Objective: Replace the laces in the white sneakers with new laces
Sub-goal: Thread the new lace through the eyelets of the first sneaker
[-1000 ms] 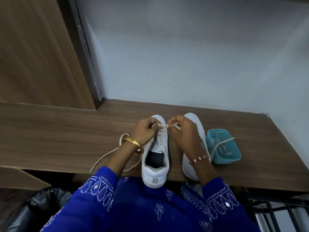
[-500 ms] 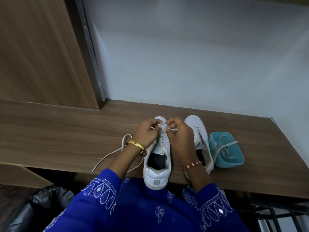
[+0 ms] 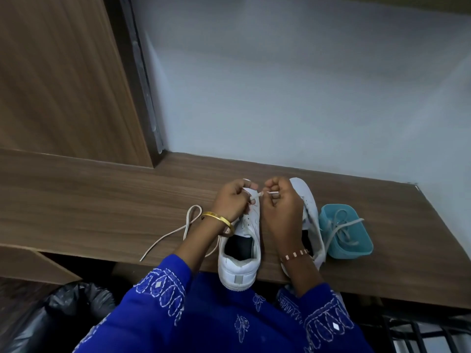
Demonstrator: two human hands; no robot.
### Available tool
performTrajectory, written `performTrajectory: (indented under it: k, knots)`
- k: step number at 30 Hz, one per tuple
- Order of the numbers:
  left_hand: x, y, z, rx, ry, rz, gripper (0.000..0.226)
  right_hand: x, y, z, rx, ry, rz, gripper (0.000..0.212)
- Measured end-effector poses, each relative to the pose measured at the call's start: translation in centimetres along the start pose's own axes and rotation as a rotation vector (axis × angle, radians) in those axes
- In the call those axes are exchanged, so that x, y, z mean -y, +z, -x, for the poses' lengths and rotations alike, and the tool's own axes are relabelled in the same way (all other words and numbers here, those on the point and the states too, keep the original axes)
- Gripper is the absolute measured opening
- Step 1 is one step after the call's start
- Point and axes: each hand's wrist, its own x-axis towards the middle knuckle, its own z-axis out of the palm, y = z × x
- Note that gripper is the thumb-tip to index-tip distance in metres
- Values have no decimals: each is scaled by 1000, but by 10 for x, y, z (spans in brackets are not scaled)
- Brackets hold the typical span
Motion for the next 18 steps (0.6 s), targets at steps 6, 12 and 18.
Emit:
performTrajectory:
  k: [6, 12, 18]
  knots:
    - [7, -7, -3, 1, 69, -325, 28, -15, 2, 0, -5, 103, -47, 8]
    - [25, -22, -6, -88, -31, -472, 27, -40, 15, 26, 493, 271, 151, 34]
    - [35, -16, -3, -73, -66, -595, 30, -46, 20, 38, 529, 130, 360, 38]
